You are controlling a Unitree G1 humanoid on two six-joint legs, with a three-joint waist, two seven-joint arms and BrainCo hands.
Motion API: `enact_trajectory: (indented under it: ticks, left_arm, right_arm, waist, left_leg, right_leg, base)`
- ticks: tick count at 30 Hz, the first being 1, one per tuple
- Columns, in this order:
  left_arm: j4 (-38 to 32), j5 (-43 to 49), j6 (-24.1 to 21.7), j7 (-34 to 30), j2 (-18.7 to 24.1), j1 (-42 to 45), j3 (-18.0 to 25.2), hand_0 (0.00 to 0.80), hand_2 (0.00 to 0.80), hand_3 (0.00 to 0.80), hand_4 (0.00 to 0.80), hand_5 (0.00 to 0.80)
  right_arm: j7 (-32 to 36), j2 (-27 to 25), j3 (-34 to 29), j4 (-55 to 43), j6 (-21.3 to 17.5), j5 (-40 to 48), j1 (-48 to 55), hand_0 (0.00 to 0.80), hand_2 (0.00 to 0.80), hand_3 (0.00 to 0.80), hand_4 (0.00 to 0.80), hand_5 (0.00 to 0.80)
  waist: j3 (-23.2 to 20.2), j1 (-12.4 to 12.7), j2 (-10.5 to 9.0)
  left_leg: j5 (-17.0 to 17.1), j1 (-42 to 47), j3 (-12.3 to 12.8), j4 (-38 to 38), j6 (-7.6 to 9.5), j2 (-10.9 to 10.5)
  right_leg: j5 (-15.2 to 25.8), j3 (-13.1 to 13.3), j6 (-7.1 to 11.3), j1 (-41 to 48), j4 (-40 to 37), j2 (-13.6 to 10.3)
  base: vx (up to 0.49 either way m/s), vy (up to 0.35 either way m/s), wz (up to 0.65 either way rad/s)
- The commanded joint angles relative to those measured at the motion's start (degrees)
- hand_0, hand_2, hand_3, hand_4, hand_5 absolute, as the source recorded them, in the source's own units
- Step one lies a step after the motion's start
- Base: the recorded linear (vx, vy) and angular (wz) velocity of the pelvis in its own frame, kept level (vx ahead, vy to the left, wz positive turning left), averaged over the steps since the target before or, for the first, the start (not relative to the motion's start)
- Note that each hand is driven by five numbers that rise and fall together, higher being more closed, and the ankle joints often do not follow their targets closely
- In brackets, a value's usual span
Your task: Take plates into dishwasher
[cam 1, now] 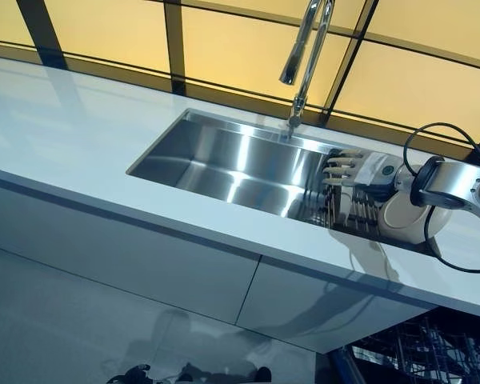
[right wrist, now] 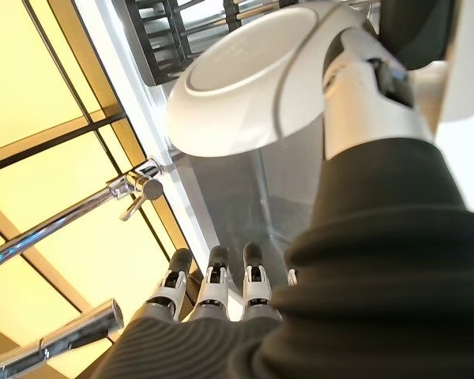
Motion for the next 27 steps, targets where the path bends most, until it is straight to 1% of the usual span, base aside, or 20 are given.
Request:
enact_trajectory:
  ticks: [1, 12, 23, 27]
  left_arm:
    - [-1.49, 2.67, -0.68, -0.64, 1.23, -2.05, -3.45, 0.000, 0.000, 0.000, 0.000, 0.000]
    - [-1.90, 1.97, -0.74, -0.63, 1.53, -2.17, -3.65, 0.000, 0.000, 0.000, 0.000, 0.000]
    - [-2.41, 1.85, -1.06, -0.62, 1.88, -1.96, -3.08, 0.000, 0.000, 0.000, 0.000, 0.000]
    - [-2.53, 1.73, -1.19, -0.54, 2.08, -1.89, -2.98, 0.000, 0.000, 0.000, 0.000, 0.000]
  right_arm:
    - [-2.13, -1.14, -2.10, 1.89, 4.66, -0.08, -5.00, 0.000, 0.000, 0.000, 0.000, 0.000]
    - [-5.08, -1.53, -1.07, 2.66, 5.52, -3.48, -6.81, 0.000, 0.000, 0.000, 0.000, 0.000]
    - [-2.59, -2.37, 0.38, 3.50, 3.92, -3.28, -7.55, 0.000, 0.000, 0.000, 0.000, 0.000]
    - [-2.60, -3.09, 0.78, 3.85, 3.92, -2.86, -7.23, 0.000, 0.000, 0.000, 0.000, 0.000]
  waist:
    - [3.17, 3.28, 0.04]
    - [4.40, 3.61, 0.07]
    - [4.90, 3.92, -0.36]
    - [4.91, 3.83, -0.41]
  left_leg:
    - [0.50, -3.71, -1.22, -0.17, 0.25, -1.17]
    - [1.19, -4.44, -2.09, -0.16, -0.16, -0.72]
    - [1.57, -5.17, -2.68, -0.09, -0.51, -0.51]
    - [1.50, -5.19, -2.61, -0.17, -0.54, -0.56]
  right_leg:
    - [-6.37, -0.05, 2.45, 5.12, 0.47, 2.85]
    - [-6.61, -0.43, 2.12, 4.59, 0.91, 3.12]
    - [-6.94, -0.82, 1.92, 3.98, 1.53, 3.31]
    - [-6.86, -0.85, 1.99, 3.98, 1.38, 3.22]
  base:
    - [-0.012, -0.043, 0.14]
    - [0.015, -0.030, 0.04]
    - [0.001, -0.002, 0.01]
    - [-0.007, 0.002, 0.04]
